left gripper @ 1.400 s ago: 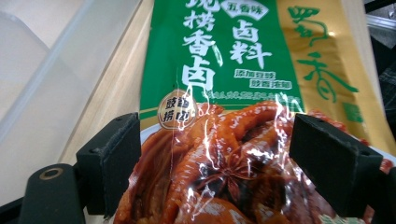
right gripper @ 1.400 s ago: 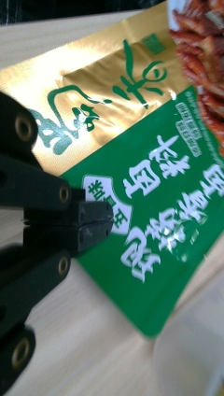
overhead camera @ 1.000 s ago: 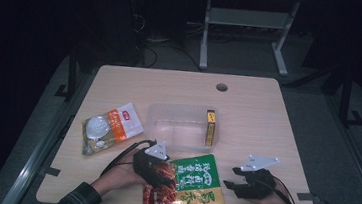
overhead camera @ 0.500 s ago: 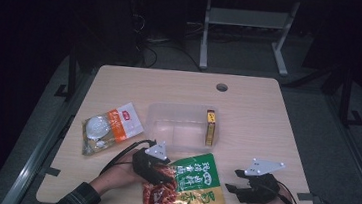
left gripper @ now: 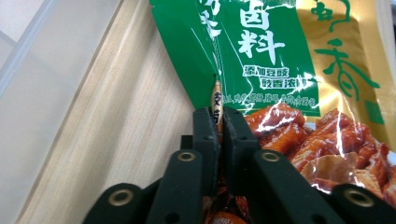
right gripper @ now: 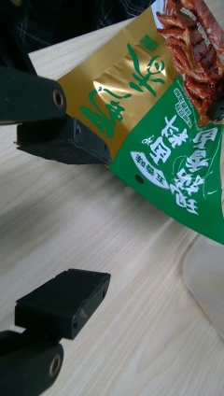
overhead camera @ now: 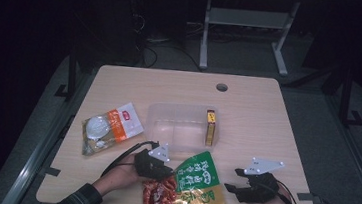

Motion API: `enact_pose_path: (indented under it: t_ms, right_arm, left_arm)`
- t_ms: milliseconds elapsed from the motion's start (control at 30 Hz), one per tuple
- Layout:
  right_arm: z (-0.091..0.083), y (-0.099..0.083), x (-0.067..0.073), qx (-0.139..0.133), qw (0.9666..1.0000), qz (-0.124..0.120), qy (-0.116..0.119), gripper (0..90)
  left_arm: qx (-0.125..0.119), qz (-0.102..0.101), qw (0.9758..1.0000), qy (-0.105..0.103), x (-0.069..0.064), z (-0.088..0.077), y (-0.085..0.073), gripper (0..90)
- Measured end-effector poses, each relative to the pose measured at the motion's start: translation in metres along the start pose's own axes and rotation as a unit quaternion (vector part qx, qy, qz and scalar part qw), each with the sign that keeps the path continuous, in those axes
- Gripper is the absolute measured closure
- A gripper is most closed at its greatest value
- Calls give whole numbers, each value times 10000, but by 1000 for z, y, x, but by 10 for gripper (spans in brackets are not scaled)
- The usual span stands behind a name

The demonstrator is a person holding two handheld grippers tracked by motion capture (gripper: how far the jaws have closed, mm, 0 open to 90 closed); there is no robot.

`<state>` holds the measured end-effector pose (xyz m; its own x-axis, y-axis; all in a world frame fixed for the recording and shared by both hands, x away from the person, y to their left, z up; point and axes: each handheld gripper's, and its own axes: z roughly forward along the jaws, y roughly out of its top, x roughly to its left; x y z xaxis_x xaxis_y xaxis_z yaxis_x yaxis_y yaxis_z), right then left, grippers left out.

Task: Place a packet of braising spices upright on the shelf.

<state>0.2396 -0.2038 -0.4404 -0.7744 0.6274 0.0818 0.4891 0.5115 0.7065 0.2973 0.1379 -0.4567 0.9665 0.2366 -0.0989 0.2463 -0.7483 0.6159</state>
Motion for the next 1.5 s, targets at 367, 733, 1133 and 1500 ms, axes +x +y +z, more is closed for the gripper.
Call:
enact_pose_path:
  t_ms: [367,733,1133,1500]
  right_arm:
    - [-1,1,-1,-91,9999,12,143,315]
    - [-2,6,-7,-307,9990,31,336,303]
    - [27,41,5,-625,9912,-202,1149,284]
    - [66,92,26,-1186,9771,-329,1737,333]
  left_arm:
    - [-424,-200,9989,-69,0,-16,0,897]
    - [-1400,-527,9882,333,-1,-67,-4,898]
    - [-2112,-1016,9660,1087,1,-108,-20,898]
    - [-2359,-1182,9551,1350,-9,-116,-24,898]
